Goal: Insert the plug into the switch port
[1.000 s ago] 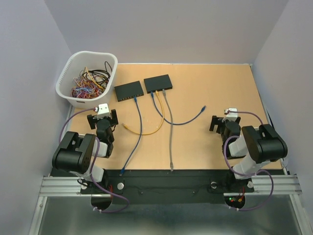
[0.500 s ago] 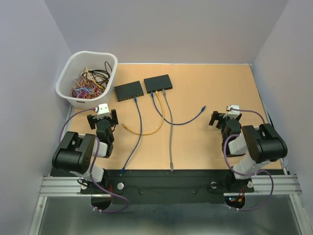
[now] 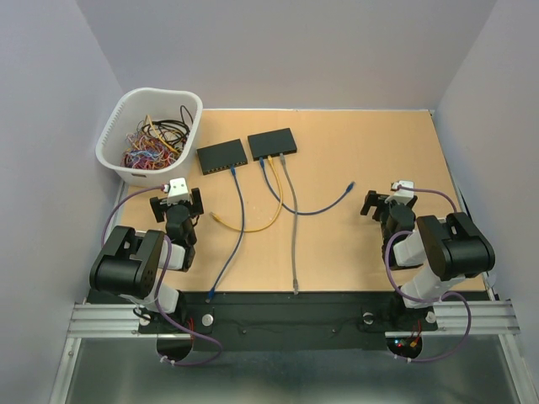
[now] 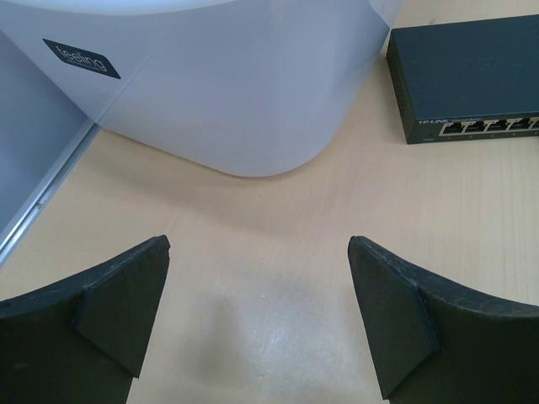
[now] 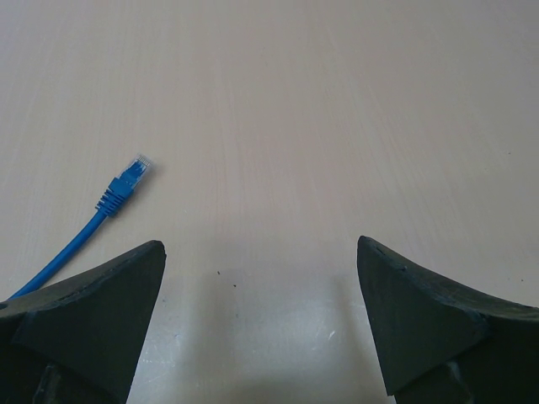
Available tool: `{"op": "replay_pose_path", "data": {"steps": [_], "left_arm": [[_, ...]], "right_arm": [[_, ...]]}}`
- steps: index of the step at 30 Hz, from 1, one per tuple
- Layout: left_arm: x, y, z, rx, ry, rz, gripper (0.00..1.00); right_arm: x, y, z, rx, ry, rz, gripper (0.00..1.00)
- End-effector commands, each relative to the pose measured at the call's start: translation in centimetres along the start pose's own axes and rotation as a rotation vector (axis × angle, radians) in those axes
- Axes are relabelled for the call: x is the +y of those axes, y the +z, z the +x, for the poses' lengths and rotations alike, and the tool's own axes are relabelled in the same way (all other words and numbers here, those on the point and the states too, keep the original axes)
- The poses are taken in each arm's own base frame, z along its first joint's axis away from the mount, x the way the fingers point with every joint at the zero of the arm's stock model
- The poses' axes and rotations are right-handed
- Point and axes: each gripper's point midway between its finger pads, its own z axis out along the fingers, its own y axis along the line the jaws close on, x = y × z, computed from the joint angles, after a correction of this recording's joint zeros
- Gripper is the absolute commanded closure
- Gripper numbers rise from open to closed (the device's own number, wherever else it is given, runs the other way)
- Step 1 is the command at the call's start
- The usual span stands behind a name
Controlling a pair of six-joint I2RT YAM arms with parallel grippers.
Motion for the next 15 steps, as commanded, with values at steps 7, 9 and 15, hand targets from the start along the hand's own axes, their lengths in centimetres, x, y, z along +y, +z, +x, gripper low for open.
{"op": "replay_pose_path", "data": {"steps": [7,9,15], "left_arm": [[0.73,0.13,-9.93,-0.359,-0.199,-0.029,0.01],[0.71,0.10,-9.98,-0.360,-0.200,-0.029,0.01],[0.68,0.12,-10.04,-0.362,-0.200,-0.027,0.01]], "right_arm": [[-0.06,0.80,-3.74,-0.138,0.039,0.015,0.00],[-0.06,0.90,-3.73,-0.135,0.042,0.015,0.00],[0.02,1.09,-3.64,-0.128,0.044,0.014,0.00]]}}
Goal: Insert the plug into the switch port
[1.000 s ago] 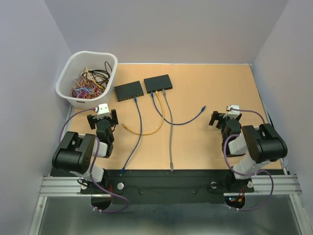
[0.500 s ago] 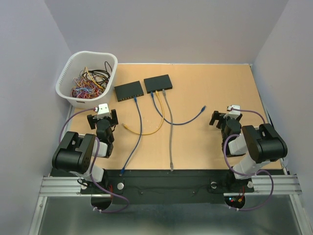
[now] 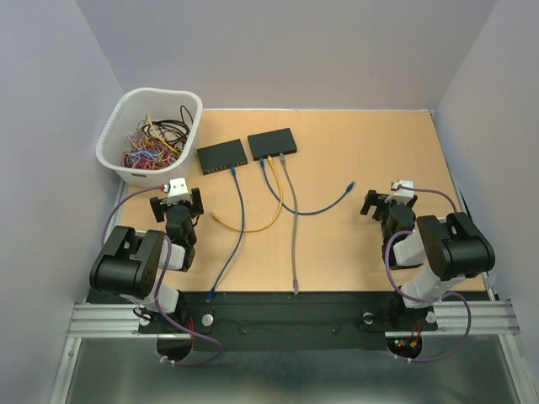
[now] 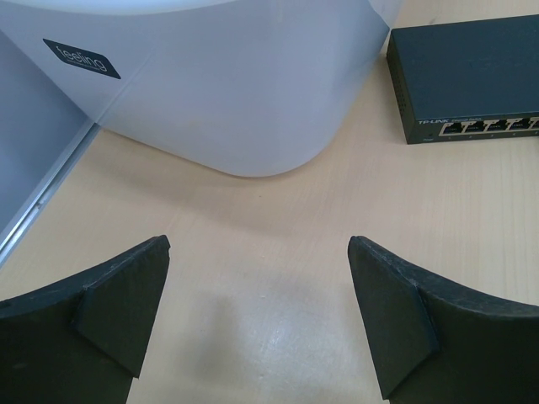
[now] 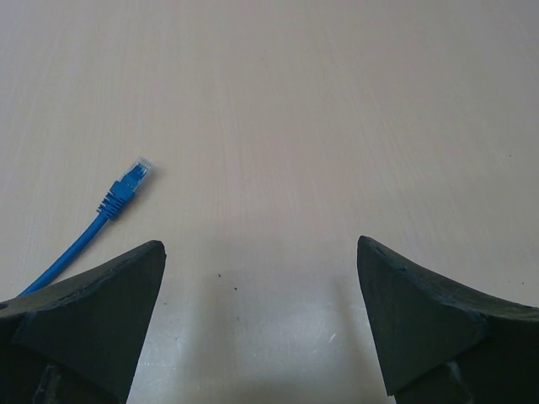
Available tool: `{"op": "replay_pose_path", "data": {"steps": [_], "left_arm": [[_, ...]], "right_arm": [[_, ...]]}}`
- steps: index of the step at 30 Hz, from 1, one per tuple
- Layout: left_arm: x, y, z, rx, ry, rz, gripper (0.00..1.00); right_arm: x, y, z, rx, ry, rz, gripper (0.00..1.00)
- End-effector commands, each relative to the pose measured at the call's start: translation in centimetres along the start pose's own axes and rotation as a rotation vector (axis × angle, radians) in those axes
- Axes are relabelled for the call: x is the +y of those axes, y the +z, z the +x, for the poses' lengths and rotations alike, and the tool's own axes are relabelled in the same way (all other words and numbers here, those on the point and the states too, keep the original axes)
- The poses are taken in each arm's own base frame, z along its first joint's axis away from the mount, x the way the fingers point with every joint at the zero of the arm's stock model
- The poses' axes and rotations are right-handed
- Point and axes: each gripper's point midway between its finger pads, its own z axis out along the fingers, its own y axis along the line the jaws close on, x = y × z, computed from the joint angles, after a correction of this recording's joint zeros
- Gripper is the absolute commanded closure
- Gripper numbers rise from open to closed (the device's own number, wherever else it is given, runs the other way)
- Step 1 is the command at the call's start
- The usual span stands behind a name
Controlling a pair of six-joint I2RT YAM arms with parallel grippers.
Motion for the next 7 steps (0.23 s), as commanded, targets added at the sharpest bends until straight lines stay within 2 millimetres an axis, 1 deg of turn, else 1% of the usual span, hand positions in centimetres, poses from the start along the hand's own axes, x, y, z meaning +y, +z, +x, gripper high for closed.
{"op": "replay_pose_path", "data": {"steps": [1,2,3,7], "left_arm": [[0.70,0.11,-9.92,-0.359,-0.199,-0.029,0.01],[0.73,0.13,-9.92,-0.359,-0.199,-0.029,0.01],[0.73,0.13,-9.92,-0.359,-0.199,-0.029,0.01],[0.69,0.10,-9.97,-0.360,-0.200,-0.027,0.01]], "right_arm": [[-0.17,1.11,-3.48,-0.121,0.045,0.015,0.00],[-0.21,1.28,-3.12,-0.103,0.043,0.013,0.00],[0.08,1.42,-3.22,-0.101,0.053,-0.011,0.00],[-0.21,1.17,-3.32,-0.104,0.051,-0.007,0.00]]}}
